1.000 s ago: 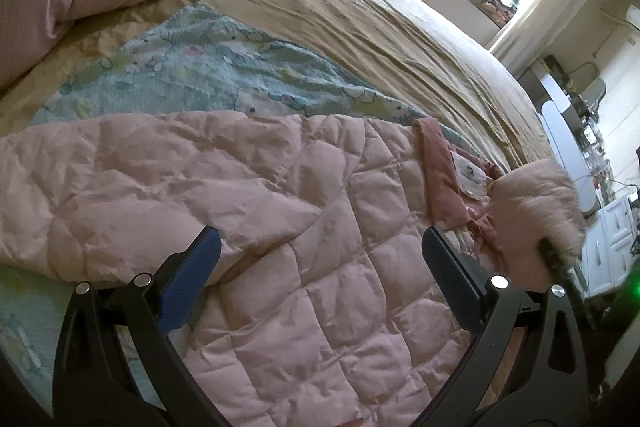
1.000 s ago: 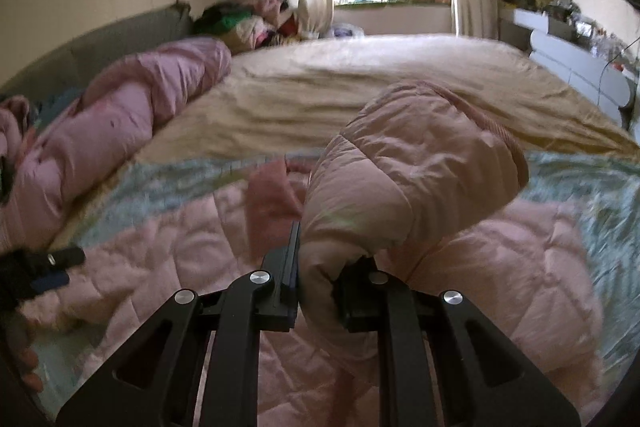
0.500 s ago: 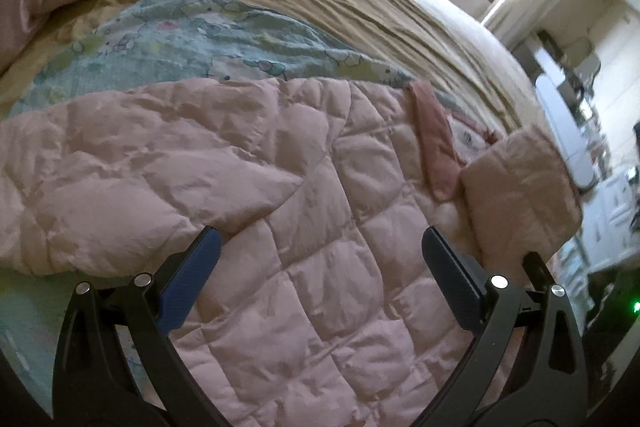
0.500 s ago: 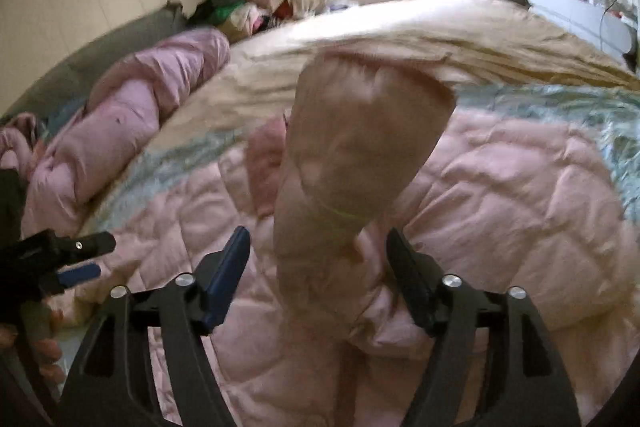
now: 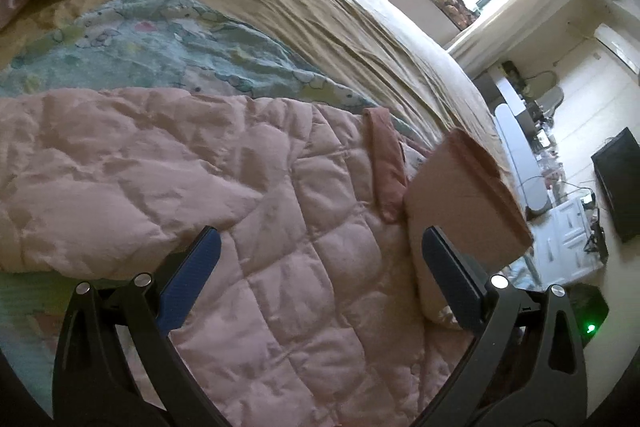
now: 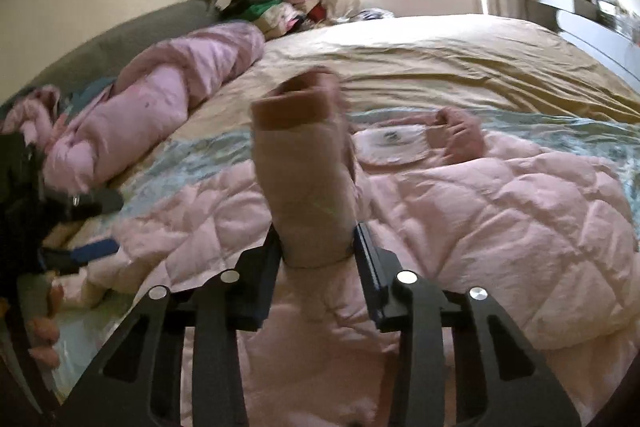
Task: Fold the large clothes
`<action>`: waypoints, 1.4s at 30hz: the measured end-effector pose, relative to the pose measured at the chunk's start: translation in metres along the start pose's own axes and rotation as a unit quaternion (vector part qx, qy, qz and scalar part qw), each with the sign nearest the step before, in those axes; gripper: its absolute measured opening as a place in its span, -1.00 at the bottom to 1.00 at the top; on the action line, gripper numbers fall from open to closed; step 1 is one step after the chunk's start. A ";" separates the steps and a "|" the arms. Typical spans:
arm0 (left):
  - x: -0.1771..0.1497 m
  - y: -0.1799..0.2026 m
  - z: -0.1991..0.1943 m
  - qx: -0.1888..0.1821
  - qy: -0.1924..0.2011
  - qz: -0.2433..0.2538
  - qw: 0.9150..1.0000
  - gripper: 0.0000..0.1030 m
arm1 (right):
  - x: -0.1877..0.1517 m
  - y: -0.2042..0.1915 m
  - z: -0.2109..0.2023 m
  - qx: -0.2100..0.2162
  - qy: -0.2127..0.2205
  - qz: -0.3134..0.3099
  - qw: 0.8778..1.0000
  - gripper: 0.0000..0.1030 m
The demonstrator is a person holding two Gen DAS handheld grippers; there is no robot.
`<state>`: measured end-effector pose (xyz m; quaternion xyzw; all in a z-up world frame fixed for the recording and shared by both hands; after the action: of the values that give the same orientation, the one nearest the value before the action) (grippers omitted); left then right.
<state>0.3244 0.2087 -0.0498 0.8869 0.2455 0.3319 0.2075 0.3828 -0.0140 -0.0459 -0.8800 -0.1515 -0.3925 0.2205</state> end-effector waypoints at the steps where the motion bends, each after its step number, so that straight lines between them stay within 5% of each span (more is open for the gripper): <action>1: -0.001 0.000 0.001 0.000 -0.001 0.000 1.000 0.83 | -0.004 -0.005 0.004 0.003 -0.010 -0.006 1.000 -0.33; 6: -0.002 -0.001 0.005 -0.006 -0.004 0.000 1.000 0.83 | -0.024 -0.022 0.020 0.022 -0.057 -0.021 0.998 -0.27; 12: -0.015 -0.001 0.026 -0.046 -0.041 -0.014 0.998 0.83 | -0.039 -0.035 0.019 0.055 -0.088 -0.029 0.994 0.25; 17: -0.027 0.007 0.045 -0.041 -0.072 0.012 0.997 0.83 | -0.032 -0.008 -0.005 0.060 -0.084 0.030 0.994 0.30; 23: -0.046 0.014 0.067 -0.037 -0.084 0.029 0.995 0.80 | -0.027 0.049 -0.048 0.007 -0.050 0.062 0.997 0.30; 25: -0.051 0.017 0.069 -0.047 -0.073 0.033 0.996 0.44 | -0.030 0.071 -0.061 -0.015 -0.043 0.074 0.996 0.30; 26: -0.052 0.019 0.070 -0.049 -0.072 0.036 0.996 -0.05 | -0.031 0.079 -0.066 -0.026 -0.043 0.079 0.996 0.30; 28: -0.055 0.024 0.069 -0.040 -0.064 0.055 0.996 -0.21 | -0.034 0.099 -0.079 -0.046 -0.039 0.088 0.994 0.30; 29: -0.055 0.028 0.067 -0.046 -0.057 0.069 0.995 -0.47 | -0.036 0.106 -0.083 -0.056 -0.038 0.090 0.994 0.30; 35: -0.036 0.043 0.032 -0.038 -0.006 0.108 0.993 -0.56 | -0.032 0.150 -0.107 -0.131 -0.009 0.091 0.987 0.30; 42: -0.044 0.031 0.045 0.007 -0.029 0.120 0.992 -0.56 | -0.014 0.165 -0.094 -0.161 -0.007 0.082 0.983 0.30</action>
<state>0.3358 0.1493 -0.0863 0.9204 0.1335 0.3272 0.1671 0.3879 -0.2042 -0.0453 -0.9161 -0.0148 -0.3864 0.1063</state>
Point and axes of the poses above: each gripper's, at about its wrist camera, not at the fingertips, and z roughly the way its jaws point, y to its right, x to its top, the point moved 3 cm from there along z, roughly the way its jaws point, and after that the axes turned 2 degrees about y, right-handed, at the moved point
